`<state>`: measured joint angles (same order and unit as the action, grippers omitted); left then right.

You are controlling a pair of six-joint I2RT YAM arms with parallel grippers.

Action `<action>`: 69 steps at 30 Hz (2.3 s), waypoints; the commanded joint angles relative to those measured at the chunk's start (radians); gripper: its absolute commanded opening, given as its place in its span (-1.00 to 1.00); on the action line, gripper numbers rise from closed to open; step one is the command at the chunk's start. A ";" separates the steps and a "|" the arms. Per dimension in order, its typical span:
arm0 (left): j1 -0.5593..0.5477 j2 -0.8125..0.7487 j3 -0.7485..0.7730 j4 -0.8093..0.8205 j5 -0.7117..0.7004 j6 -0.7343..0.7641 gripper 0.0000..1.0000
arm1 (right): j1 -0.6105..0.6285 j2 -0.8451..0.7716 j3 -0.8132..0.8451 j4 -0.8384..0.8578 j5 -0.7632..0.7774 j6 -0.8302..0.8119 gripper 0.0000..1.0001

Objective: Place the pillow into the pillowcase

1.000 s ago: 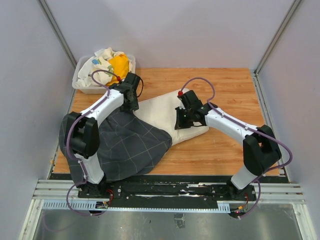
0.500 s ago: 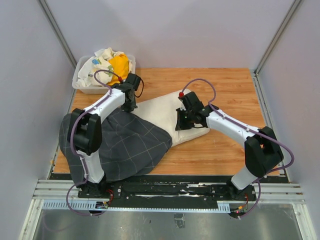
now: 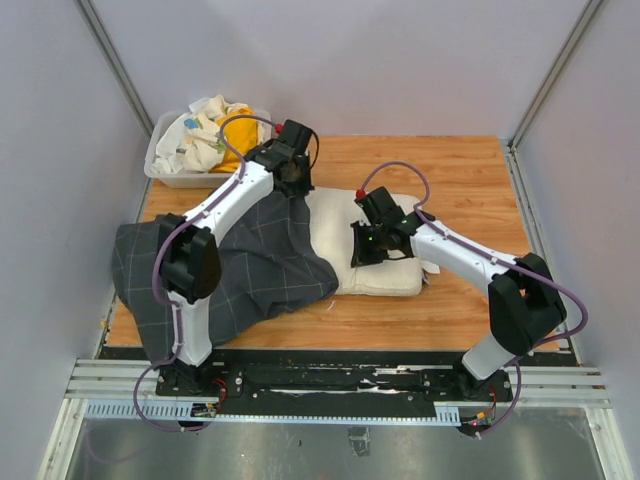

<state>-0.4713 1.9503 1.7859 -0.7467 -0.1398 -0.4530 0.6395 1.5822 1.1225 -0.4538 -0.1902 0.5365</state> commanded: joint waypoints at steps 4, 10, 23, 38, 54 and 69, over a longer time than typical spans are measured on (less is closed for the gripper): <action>-0.098 0.077 0.059 0.067 0.182 -0.051 -0.99 | 0.025 0.018 0.047 0.026 -0.022 0.018 -0.99; -0.109 0.112 0.051 0.035 0.088 -0.021 -0.99 | 0.018 0.001 0.057 -0.051 0.058 -0.006 -0.59; -0.066 0.122 0.099 0.040 0.056 0.017 -0.99 | -0.133 0.124 0.370 -0.122 0.168 -0.036 0.17; -0.023 0.214 0.277 -0.016 0.098 0.049 -0.99 | -0.138 0.452 0.500 -0.191 0.209 0.038 0.37; -0.023 0.197 0.239 -0.003 0.140 0.046 -1.00 | -0.111 0.653 0.518 -0.137 0.163 0.028 -0.98; -0.023 0.124 0.317 -0.062 0.180 0.039 -1.00 | -0.095 0.078 0.338 -0.013 0.217 -0.049 -0.99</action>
<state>-0.4976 2.1513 2.0422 -0.7864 0.0059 -0.4156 0.5201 1.7657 1.4628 -0.5037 -0.0120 0.5213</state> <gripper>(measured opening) 0.009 0.020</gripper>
